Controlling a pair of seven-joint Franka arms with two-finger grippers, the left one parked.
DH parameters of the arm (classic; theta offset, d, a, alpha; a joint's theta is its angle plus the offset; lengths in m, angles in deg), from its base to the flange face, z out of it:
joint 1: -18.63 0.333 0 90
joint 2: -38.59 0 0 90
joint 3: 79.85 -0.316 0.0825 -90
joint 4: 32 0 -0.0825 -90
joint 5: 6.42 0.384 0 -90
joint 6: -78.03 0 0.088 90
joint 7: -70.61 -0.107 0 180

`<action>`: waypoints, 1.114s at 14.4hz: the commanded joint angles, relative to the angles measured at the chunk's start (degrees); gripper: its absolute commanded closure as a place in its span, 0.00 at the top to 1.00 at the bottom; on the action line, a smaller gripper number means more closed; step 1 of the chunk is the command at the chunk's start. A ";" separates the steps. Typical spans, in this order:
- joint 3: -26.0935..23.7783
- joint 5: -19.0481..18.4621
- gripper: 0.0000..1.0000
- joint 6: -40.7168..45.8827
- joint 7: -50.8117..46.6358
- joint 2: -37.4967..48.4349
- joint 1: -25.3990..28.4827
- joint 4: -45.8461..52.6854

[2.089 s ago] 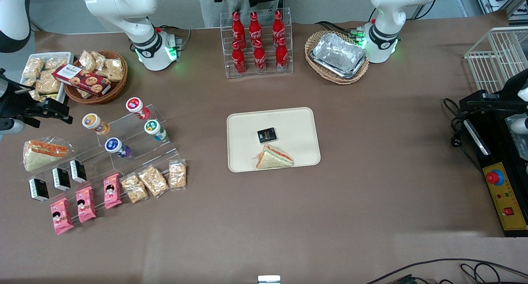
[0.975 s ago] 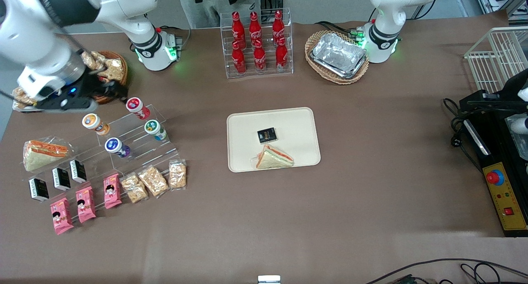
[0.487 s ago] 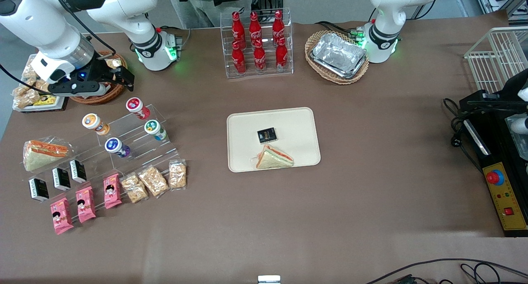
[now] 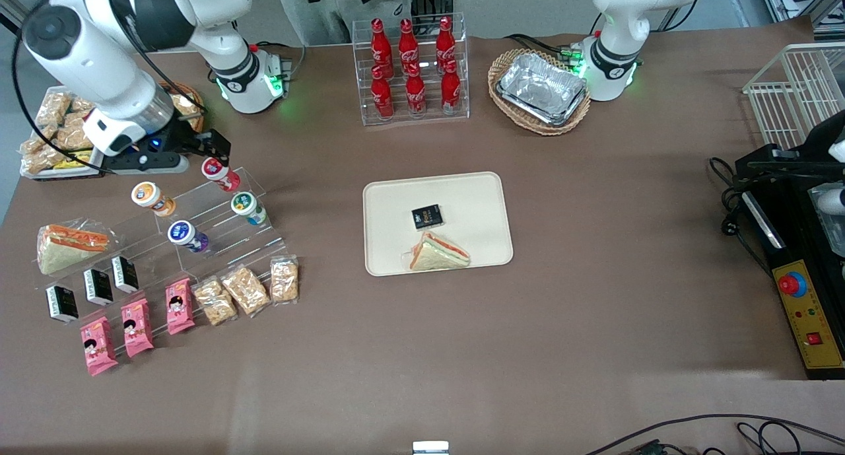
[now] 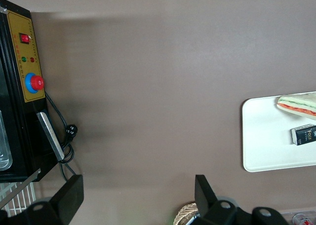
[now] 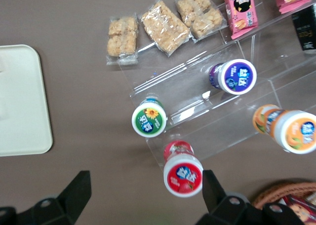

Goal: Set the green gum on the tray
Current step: 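Move the right gripper over the green-labelled gum bottle on the rack, then lower the right gripper and close it on the green gum bottle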

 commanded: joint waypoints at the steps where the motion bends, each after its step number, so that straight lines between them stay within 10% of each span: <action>1: 0.09 -0.75 1.00 -7.67 -0.85 -0.26 0.10 -5.42; 16: 0.00 -1.28 1.00 -22.00 -0.42 -7.91 0.28 -9.82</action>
